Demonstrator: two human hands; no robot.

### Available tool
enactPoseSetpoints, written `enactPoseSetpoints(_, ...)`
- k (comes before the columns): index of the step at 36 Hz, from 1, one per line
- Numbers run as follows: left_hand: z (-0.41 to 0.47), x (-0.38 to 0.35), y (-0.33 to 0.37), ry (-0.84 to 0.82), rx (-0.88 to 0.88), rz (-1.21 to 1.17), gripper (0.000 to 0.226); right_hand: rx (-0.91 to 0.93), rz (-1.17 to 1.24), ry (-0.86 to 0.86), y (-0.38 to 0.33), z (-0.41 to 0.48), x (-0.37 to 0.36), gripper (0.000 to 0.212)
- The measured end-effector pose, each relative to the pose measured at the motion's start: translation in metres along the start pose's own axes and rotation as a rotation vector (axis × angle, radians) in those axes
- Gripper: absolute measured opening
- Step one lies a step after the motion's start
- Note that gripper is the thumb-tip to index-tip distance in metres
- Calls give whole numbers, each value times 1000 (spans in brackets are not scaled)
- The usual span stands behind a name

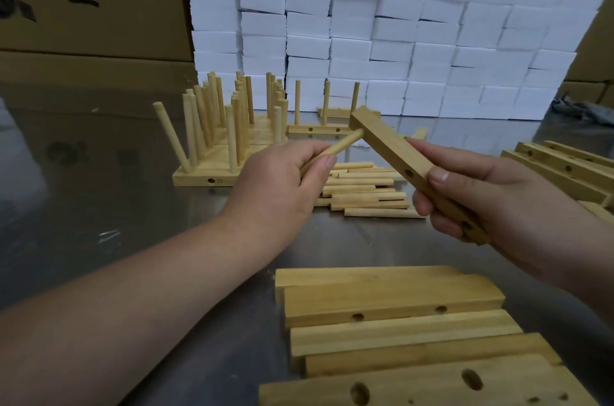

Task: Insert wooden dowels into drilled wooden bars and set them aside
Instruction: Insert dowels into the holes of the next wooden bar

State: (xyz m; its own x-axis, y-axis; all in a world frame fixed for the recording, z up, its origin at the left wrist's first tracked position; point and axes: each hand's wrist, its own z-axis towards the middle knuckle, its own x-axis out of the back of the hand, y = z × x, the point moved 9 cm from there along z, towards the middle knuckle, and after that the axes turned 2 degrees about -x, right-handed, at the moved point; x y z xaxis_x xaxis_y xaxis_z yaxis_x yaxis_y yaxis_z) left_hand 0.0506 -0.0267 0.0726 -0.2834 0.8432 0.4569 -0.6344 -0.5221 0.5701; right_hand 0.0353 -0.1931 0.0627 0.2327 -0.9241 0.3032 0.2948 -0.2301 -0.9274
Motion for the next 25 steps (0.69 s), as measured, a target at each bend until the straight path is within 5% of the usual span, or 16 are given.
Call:
enactPoseSetpoints(16, -1, -11, -16, -84, 298, -263, 24, 0, -106, 96, -6, -3, 6, 36)
enactPoseSetpoints(25, -4, -29, -28, -237, 518, -682, 27, 25, -104, 88, -4, -3, 4, 36)
